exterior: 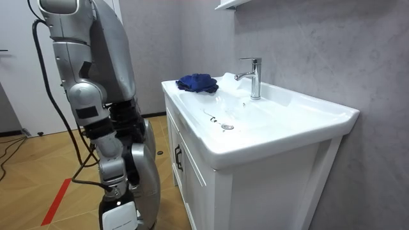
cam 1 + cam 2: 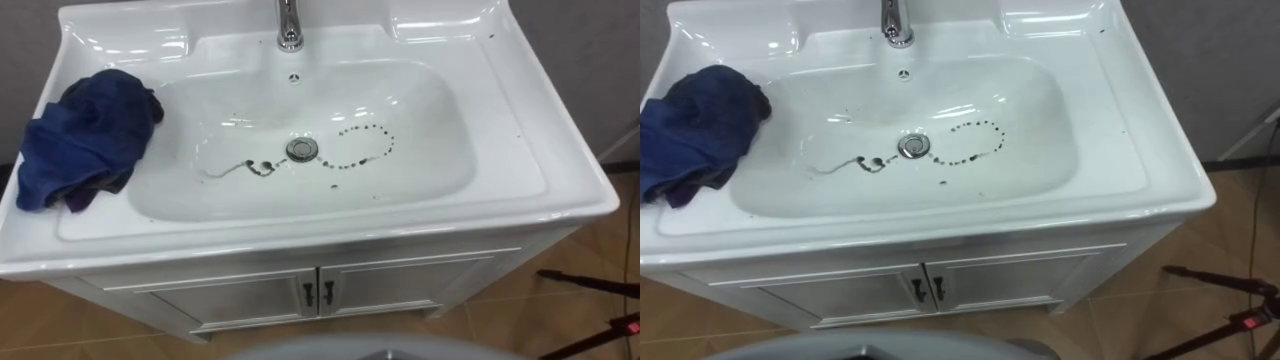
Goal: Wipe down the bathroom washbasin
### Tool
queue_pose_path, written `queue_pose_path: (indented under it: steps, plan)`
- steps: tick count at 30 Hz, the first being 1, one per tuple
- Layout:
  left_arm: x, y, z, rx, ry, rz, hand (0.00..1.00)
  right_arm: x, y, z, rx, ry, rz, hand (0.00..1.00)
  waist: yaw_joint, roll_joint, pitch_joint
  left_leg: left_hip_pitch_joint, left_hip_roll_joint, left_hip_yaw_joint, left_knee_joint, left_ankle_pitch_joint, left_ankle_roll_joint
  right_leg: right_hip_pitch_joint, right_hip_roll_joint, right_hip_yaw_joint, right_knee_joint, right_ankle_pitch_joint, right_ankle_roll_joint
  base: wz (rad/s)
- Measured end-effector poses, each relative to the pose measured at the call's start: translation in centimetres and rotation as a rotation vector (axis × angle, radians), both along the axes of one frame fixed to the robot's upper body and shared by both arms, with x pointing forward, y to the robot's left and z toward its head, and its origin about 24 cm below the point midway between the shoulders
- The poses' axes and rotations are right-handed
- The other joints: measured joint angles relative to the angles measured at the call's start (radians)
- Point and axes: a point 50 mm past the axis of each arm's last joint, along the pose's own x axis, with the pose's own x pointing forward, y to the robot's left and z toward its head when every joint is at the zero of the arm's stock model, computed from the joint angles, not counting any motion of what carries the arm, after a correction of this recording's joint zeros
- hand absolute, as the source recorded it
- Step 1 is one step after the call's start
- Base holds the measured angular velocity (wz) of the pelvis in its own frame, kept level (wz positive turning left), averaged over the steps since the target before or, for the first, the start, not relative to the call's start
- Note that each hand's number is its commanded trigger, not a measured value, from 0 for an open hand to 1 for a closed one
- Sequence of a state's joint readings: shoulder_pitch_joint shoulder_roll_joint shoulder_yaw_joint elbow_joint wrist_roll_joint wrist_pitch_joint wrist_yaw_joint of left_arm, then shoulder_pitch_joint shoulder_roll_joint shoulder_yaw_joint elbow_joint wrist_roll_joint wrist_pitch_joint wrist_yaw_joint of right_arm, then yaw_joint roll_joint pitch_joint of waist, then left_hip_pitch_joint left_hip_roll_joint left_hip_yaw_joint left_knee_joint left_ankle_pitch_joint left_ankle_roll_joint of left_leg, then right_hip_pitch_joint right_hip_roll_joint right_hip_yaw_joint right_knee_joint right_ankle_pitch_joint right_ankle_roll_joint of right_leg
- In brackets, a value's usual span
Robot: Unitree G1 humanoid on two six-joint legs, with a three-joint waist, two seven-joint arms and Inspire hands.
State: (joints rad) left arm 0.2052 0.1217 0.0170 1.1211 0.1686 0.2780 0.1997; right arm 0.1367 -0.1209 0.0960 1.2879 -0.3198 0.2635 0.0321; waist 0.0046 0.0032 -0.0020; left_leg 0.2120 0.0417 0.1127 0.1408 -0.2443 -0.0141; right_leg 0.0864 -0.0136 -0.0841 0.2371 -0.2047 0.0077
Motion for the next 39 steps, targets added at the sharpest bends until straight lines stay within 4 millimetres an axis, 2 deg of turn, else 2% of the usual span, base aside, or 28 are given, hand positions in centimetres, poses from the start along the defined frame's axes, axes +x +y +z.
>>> queue_pose_path:
  steps: [5, 14, 19, 23, 26, 28, 29, 31, 34, 39]
  plan:
    - [0.0, 0.3, 0.1, 0.04, -0.015, 0.03, 0.0, 0.1, 0.0, 0.0, -0.008, -0.005, 0.001, 0.0, -0.001, -0.002, -0.0007, -0.007, 0.0, -0.002, 0.003, 0.0, 0.0, -0.005, 0.0, 0.0, 0.001, 0.0, 0.0, 0.0]
    - [-0.3, 1.5, 0.6, 0.177, -0.085, 0.291, 0.0, 0.6, -0.2, 0.1, -0.023, -0.007, 0.005, 0.0, 0.008, -0.004, -0.0018, -0.018, 0.0, -0.004, 0.004, 0.0, 0.0, -0.016, -0.001, -0.002, 0.003, 0.0, 0.0, 0.0]
    - [0.3, 2.6, 1.2, 0.293, -0.204, 0.502, 0.0, 1.2, -0.4, 0.1, -0.047, -0.052, 0.007, 0.0, 0.042, 0.0, -0.0023, -0.014, 0.0, -0.006, 0.003, 0.0, 0.0, -0.013, -0.001, -0.003, 0.002, 0.0, 0.0, 0.0]
    - [1.4, 3.4, 2.0, 0.393, -0.292, 0.57, 0.0, 2.1, -0.6, 0.1, -0.07, -0.103, 0.022, 0.0, 0.062, 0.008, -0.0065, -0.021, -0.001, -0.01, 0.003, 0.0, 0.0, -0.016, -0.002, -0.007, 0.001, 0.0, 0.0, 0.04]
    - [2.6, 4.3, 3.1, 0.476, -0.394, 0.657, 0.0, 3.2, -0.6, 0.2, -0.089, -0.161, 0.037, 0.0, 0.074, 0.015, -0.0086, -0.026, -0.001, -0.02, 0.006, 0.0, 0.0, -0.017, -0.003, -0.015, 0.001, 0.0, 0.0, 0.08]
    - [5.1, 5.7, 5.1, 0.554, -0.562, 0.731, 0.0, 3.9, -0.6, 0.3, -0.092, -0.197, 0.04, 0.0, 0.087, 0.014, -0.0085, -0.034, -0.002, -0.037, 0.011, 0.001, 0.0, -0.016, -0.005, -0.03, 0.0, 0.0, -0.001, 0.17]
    - [5.6, 6.1, 5.7, 0.578, -0.603, 0.744, 0.0, 4.1, -0.7, 0.3, -0.094, -0.206, 0.041, 0.0, 0.092, 0.015, -0.0088, -0.035, -0.002, -0.037, 0.011, 0.001, -0.001, -0.017, -0.005, -0.03, -0.001, -0.001, -0.001, 0.08]
    - [7.4, 7.5, 7.9, 0.68, -0.746, 0.788, 0.0, 4.8, -1.1, 0.5, -0.112, -0.244, 0.044, 0.0, 0.107, 0.027, -0.0089, -0.037, -0.002, -0.037, 0.011, 0.001, -0.001, -0.018, -0.005, -0.03, -0.002, -0.001, -0.001, 0.0]
    - [8.6, 8.4, 9.8, 0.752, -0.865, 0.843, 0.0, 5.4, -1.6, 0.7, -0.131, -0.29, 0.032, 0.0, 0.112, 0.046, -0.0093, -0.045, -0.004, -0.041, 0.012, 0.001, 0.0, -0.02, -0.008, -0.036, -0.002, 0.0, -0.001, 0.04]
    - [8.6, 8.9, 10.9, 0.817, -0.93, 0.877, 0.0, 5.2, -1.9, 0.9, -0.138, -0.324, 0.026, 0.0, 0.128, 0.059, -0.0128, -0.047, -0.008, -0.057, 0.018, 0.001, 0.0, -0.02, -0.015, -0.054, -0.002, -0.004, 0.0, 0.07]
